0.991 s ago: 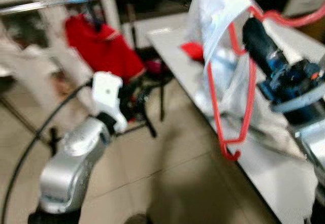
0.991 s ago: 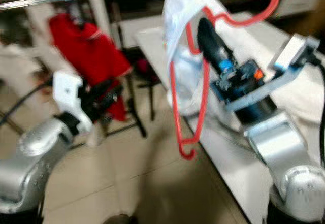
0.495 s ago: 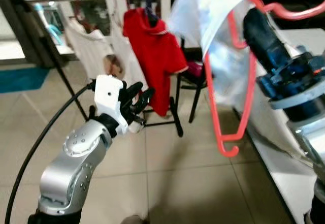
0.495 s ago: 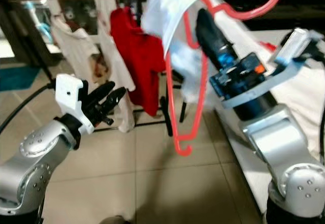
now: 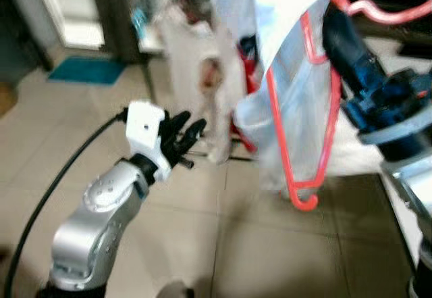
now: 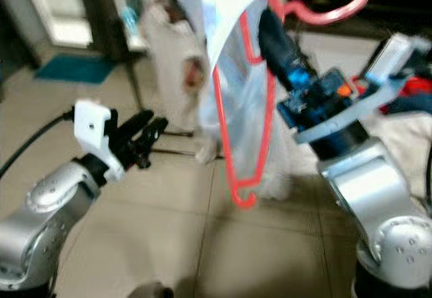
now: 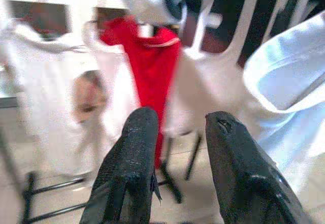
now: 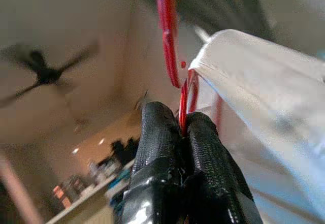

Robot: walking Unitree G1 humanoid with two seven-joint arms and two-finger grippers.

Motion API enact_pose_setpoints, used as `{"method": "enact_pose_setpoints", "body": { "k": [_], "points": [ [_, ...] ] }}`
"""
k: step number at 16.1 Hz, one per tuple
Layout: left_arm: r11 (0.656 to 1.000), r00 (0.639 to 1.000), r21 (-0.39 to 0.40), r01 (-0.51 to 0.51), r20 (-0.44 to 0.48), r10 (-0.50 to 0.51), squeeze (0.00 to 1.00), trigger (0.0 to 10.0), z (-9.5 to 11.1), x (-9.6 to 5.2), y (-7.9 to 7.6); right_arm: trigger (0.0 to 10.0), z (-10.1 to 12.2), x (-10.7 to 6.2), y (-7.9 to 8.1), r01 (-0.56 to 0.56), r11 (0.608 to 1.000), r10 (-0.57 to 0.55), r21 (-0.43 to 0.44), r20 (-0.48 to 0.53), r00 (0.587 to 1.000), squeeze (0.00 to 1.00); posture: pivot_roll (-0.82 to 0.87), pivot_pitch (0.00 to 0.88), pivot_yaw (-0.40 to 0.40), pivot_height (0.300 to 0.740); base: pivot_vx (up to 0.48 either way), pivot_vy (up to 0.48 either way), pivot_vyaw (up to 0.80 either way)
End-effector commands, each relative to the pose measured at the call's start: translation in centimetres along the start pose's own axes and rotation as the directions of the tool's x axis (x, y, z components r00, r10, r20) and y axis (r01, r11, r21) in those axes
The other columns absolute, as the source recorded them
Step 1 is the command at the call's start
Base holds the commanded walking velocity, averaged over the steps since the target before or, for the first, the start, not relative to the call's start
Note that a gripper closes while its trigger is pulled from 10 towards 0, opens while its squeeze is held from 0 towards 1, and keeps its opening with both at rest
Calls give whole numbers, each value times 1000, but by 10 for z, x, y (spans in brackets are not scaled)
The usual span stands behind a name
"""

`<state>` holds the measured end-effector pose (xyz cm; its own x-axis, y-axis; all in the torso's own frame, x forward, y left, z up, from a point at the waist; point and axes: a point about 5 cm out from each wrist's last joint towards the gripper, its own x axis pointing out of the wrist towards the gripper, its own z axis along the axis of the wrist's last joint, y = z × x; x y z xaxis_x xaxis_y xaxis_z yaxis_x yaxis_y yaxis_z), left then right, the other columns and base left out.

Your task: Hang hanger

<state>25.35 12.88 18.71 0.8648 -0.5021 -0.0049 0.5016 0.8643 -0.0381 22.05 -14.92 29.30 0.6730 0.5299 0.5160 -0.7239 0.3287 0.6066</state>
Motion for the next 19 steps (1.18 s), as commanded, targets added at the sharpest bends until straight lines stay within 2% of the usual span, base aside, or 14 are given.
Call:
{"method": "enact_pose_setpoints", "body": {
  "k": [1, 3, 4, 5, 7, 8, 9, 10, 12, 14, 16, 17, 18, 19],
  "points": [
    [1000, 1000, -5, -1, 8, 1, 0, 10000, 2, 0, -2, 10000, 5, 0, 6, -36, 999, 36, -8, 17, 999, 0, -37, 28, -19, 740, 0, 0, 738],
    [1000, 1000, 2, -1, -3, 1, 0, 10000, -1, 0, -3, 10000, -3, -4, -8, 46, 996, -49, -71, -42, 998, 0, -33, 26, -25, 740, 0, 0, 738],
    [1000, 1000, 9, 4, -9, -4, 0, 10000, -1, -1, -3, 10000, -12, -8, -26, 156, 972, -175, -174, -98, 980, 0, -30, 26, -26, 740, 0, 0, 738],
    [1000, 1000, 10, 6, -12, -6, 0, 10000, -1, 0, -4, 10000, -21, -12, -39, 238, 943, -274, -232, -139, 952, 0, -27, 25, -28, 740, 0, 0, 738],
    [1000, 1000, 22, 6, -20, -5, 0, 10000, -2, 1, -4, 10000, -32, -22, -67, 412, 874, -451, -259, -111, 886, 0, -15, 23, -33, 740, 0, 0, 756],
    [999, 999, 54, -3, -38, 5, 0, 10000, -4, 2, -1, 10000, -39, -32, -83, 504, 826, -539, -253, -92, 837, 0, -11, 20, -35, 740, 0, 0, 769],
    [997, 998, 81, -12, -61, 17, 0, 10000, -7, 2, 1, 10000, -47, -42, -93, 534, 782, -590, -323, -106, 800, 0, -5, 18, -35, 740, 0, 0, 769],
    [995, 995, 98, -35, -86, 43, 0, 10000, -10, 3, 5, 10000, -55, -48, -96, 521, 768, -599, -371, -130, 790, 0, -2, 14, -31, 740, 0, 0, 0],
    [992, 989, 119, -45, -132, 61, 0, 10000, -17, 1, 15, 10000, -65, -53, -99, 475, 776, -583, -415, -185, 791, 0, -10, 5, -15, 740, 0, 0, 0],
    [989, 987, 140, -42, -147, 63, 0, 10000, -17, 1, 31, 10000, -68, -50, -96, 392, 815, -516, -428, -225, 827, 0, -11, 2, -11, 740, 0, 0, 0],
    [982, 986, 175, -73, -133, 97, 0, 10000, -10, 3, 54, 10000, -67, -46, -91, 285, 861, -423, -421, -283, 861, 0, -7, 0, -10, 740, 0, 0, 0],
    [978, 988, 204, -50, -134, 78, 1000, 10000, -7, 3, 58, 10000, -68, -46, -89, 244, 873, -393, -423, -313, 865, 0, -6, 0, -8, 740, 0, 0, 0],
    [975, 988, 220, -40, -138, 72, 1000, 10000, -6, 4, 61, 10000, -69, -46, -89, 222, 879, -377, -422, -330, 865, 0, -6, 0, -10, 740, 0, 0, 0],
    [968, 988, 251, -17, -142, 54, 1000, 10000, -2, 4, 71, 10000, -68, -46, -85, 149, 907, -310, -393, -386, 869, 0, -7, 0, -7, 740, 0, 0, 0]
  ]
}}
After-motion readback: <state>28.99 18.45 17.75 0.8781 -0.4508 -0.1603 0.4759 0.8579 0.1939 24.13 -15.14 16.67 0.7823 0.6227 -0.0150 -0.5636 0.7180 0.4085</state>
